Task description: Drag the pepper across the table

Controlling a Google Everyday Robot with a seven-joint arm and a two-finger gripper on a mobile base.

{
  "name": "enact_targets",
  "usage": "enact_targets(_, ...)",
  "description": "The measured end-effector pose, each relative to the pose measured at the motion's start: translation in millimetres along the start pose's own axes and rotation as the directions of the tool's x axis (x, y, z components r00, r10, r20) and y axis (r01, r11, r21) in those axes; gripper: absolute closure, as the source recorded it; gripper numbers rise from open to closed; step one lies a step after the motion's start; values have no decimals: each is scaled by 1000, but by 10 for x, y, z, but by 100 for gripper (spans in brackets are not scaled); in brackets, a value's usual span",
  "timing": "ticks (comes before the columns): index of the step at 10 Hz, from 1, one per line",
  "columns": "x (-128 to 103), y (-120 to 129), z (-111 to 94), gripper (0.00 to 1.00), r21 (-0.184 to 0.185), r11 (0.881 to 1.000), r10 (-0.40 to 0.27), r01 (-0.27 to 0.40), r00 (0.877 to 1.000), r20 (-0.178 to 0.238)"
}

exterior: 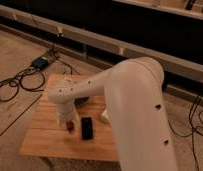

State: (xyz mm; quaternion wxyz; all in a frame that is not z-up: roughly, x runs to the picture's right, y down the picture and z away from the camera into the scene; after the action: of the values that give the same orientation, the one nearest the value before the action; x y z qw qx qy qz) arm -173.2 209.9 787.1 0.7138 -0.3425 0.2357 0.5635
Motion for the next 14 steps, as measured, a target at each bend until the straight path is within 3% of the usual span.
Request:
enact_targets(9,-183,-16,339,37,3,999,-49,49,998,-26)
enact_targets(14,-174,-27,375,86,19,998,-61,61,997,-40)
